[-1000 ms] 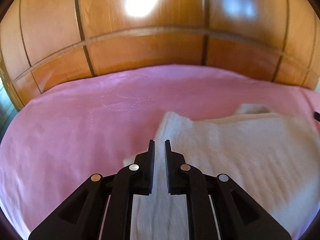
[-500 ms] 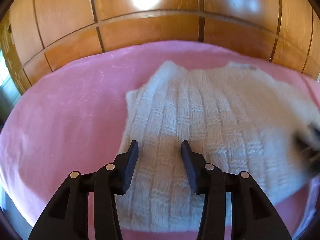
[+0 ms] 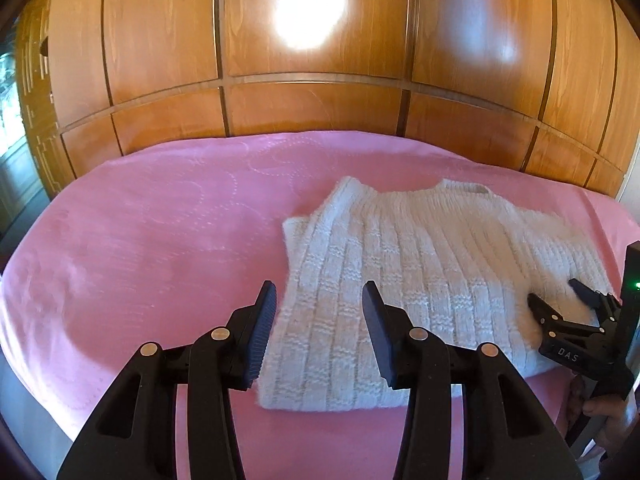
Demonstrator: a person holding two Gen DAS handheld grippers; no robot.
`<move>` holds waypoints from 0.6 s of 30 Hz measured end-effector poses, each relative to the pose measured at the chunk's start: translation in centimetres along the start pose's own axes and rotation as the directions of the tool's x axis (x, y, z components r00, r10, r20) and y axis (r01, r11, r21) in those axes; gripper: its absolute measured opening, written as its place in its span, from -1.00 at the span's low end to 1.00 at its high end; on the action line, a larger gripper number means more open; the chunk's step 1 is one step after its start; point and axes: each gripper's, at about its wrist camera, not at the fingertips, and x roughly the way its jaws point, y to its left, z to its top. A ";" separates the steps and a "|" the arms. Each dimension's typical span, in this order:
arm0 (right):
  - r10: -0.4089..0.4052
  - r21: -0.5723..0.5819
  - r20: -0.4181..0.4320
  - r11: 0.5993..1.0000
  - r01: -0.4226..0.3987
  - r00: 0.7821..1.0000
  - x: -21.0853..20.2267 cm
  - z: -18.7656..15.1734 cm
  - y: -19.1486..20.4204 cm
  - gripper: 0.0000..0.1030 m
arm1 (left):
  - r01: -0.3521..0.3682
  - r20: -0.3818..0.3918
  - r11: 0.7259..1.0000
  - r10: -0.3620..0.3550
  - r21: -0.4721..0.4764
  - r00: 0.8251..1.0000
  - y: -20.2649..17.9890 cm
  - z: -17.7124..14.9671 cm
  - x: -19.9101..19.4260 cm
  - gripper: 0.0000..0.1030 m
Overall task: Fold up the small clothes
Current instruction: 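Grasp the sweater edge with the left gripper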
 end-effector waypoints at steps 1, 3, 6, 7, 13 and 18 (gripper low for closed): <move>-0.001 0.000 0.000 1.000 0.001 1.000 0.1 0.1 0.0 0.95 | -0.005 0.000 1.000 0.005 -0.003 1.000 0.2 0.0 0.0 -0.15; -0.001 -0.001 0.001 1.000 0.001 1.000 0.0 0.0 0.0 0.95 | -0.004 -0.006 1.000 0.003 -0.006 1.000 0.4 0.0 0.2 -0.15; 0.000 -0.001 0.001 1.000 0.000 1.000 0.0 0.0 0.0 0.96 | -0.012 -0.017 1.000 0.012 -0.006 1.000 0.8 -0.2 0.4 -0.15; 0.000 -0.001 0.001 1.000 0.000 1.000 0.0 0.0 0.0 0.96 | -0.014 -0.021 1.000 0.014 -0.005 1.000 0.9 -0.3 0.5 -0.15; 0.001 0.000 0.002 1.000 -0.001 1.000 0.0 0.0 0.1 0.96 | 0.066 -0.099 0.994 -0.074 -0.089 0.992 3.7 0.2 2.6 -0.15; 0.001 0.002 0.003 1.000 -0.001 1.000 -0.1 0.0 0.0 0.96 | 0.224 -0.123 0.942 -0.260 -0.249 0.958 7.4 2.8 5.1 -0.15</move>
